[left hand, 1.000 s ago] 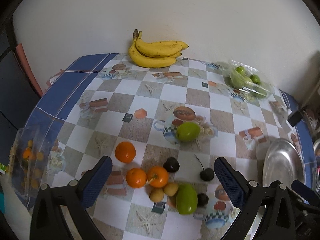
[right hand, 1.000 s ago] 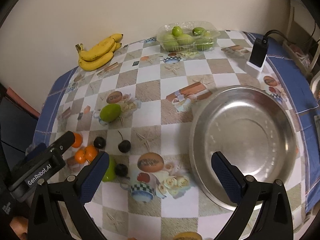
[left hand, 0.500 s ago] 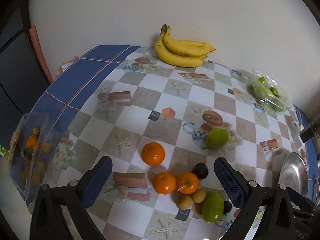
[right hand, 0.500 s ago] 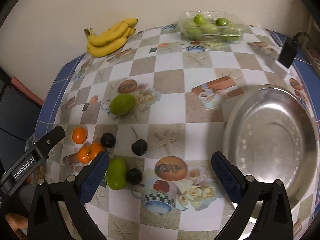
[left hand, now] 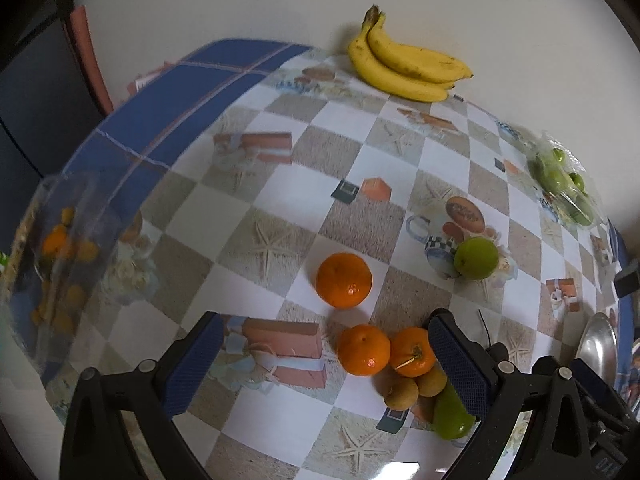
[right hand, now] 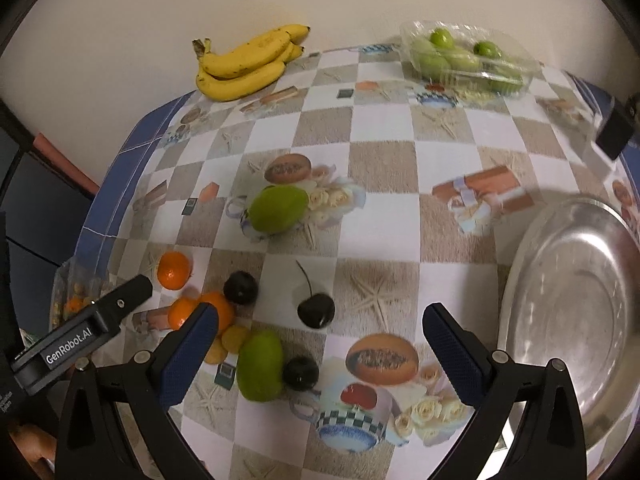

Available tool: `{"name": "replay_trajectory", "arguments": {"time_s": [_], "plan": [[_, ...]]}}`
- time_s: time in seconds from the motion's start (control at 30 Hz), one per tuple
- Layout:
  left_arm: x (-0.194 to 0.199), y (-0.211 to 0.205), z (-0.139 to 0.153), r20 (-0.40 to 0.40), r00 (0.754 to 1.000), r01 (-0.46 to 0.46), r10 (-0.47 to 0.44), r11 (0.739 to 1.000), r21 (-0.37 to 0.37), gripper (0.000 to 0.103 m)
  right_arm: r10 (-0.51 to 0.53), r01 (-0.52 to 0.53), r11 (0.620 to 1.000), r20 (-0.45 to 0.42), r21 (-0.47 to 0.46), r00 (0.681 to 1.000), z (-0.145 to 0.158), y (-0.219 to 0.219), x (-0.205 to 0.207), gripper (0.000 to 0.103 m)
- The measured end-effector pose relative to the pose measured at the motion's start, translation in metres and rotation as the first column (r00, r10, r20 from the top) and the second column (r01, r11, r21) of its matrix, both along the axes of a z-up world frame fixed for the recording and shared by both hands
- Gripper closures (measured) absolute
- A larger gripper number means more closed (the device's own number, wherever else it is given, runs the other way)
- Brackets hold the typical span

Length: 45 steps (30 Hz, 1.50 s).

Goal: Organize fruits
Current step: 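Move the right tool toward a black cherry while the left tool approaches a tangerine, then close the right tool on the black cherry while the left tool grips the tangerine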

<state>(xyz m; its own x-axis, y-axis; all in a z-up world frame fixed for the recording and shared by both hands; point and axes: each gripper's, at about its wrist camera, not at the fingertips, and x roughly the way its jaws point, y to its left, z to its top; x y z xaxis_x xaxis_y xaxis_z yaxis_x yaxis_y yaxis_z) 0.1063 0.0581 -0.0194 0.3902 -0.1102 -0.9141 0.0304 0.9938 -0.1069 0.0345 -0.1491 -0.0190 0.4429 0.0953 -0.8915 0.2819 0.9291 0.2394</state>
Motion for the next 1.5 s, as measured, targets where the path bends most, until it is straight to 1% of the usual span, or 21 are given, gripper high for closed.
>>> {"name": "replay_trajectory", "arguments": {"time_s": [0.07,0.13,0.2,0.23,0.3,0.43,0.5,0.57,0.63,0.7,0.83,0.87,1.07,1.13,1.2,1.43,1.5], "plan": [[0.002,0.001,-0.006,-0.028,1.0,-0.015,0.014,0.999,-0.032,0.001,0.008,-0.008,1.0,-0.001,-0.003,1.0,-0.002,0.001,0.002,0.001],[0.002,0.002,-0.011,-0.05,0.998,-0.025,0.023,0.998,-0.049,0.003,0.012,-0.012,1.0,-0.011,-0.004,1.0,-0.007,0.001,0.005,0.001],[0.003,0.003,-0.014,-0.064,0.997,-0.037,0.033,0.997,-0.062,0.011,0.011,-0.011,1.0,-0.017,0.006,1.0,-0.011,0.0,0.007,0.003],[0.004,0.004,-0.016,-0.07,0.997,-0.042,0.037,0.997,-0.069,0.012,0.01,-0.01,1.0,-0.016,0.014,1.0,-0.012,0.0,0.007,0.005],[0.005,0.006,-0.02,-0.088,0.995,-0.062,0.055,0.995,-0.082,0.016,0.02,-0.02,0.999,-0.016,0.033,1.0,-0.015,0.0,0.01,0.022],[0.006,0.01,-0.027,-0.13,0.988,-0.095,0.078,0.987,-0.129,0.023,0.042,-0.04,0.998,-0.039,0.046,0.998,-0.024,0.002,0.014,0.034],[0.006,0.009,-0.03,-0.139,0.987,-0.099,0.079,0.985,-0.143,0.03,0.054,-0.051,0.997,-0.053,0.053,0.997,-0.029,0.003,0.016,0.046],[0.006,0.008,-0.032,-0.148,0.986,-0.1,0.077,0.982,-0.16,0.031,0.066,-0.062,0.997,-0.062,0.052,0.996,-0.032,0.005,0.017,0.049],[0.007,0.008,-0.033,-0.156,0.985,-0.102,0.076,0.98,-0.168,0.035,0.067,-0.064,0.997,-0.07,0.045,0.995,-0.035,0.006,0.018,0.05],[0.007,0.007,-0.035,-0.161,0.984,-0.105,0.078,0.98,-0.169,0.042,0.066,-0.062,0.997,-0.072,0.048,0.995,-0.038,0.006,0.019,0.055],[0.007,0.009,-0.038,-0.174,0.981,-0.121,0.089,0.975,-0.185,0.045,0.065,-0.06,0.996,-0.08,0.062,0.995,-0.043,0.006,0.021,0.057],[0.006,0.009,-0.038,-0.176,0.98,-0.123,0.09,0.975,-0.187,0.046,0.065,-0.059,0.996,-0.081,0.067,0.995,-0.044,0.006,0.022,0.058],[0.004,0.005,-0.04,-0.19,0.979,-0.118,0.079,0.972,-0.203,0.047,0.061,-0.054,0.996,-0.094,0.078,0.994,-0.051,0.006,0.023,0.06],[0.004,0.004,-0.042,-0.196,0.977,-0.119,0.079,0.972,-0.203,0.047,0.059,-0.051,0.996,-0.099,0.08,0.993,-0.053,0.006,0.022,0.062],[0.004,0.006,-0.043,-0.203,0.975,-0.131,0.087,0.968,-0.214,0.048,0.055,-0.047,0.995,-0.097,0.084,0.994,-0.054,0.005,0.022,0.065],[0.002,0.009,-0.046,-0.215,0.971,-0.153,0.104,0.962,-0.227,0.052,0.049,-0.041,0.995,-0.092,0.089,0.995,-0.055,0.006,0.024,0.067],[0.001,0.011,-0.046,-0.217,0.97,-0.16,0.108,0.957,-0.242,0.058,0.049,-0.041,0.996,-0.093,0.084,0.994,-0.054,0.007,0.025,0.07]]}}
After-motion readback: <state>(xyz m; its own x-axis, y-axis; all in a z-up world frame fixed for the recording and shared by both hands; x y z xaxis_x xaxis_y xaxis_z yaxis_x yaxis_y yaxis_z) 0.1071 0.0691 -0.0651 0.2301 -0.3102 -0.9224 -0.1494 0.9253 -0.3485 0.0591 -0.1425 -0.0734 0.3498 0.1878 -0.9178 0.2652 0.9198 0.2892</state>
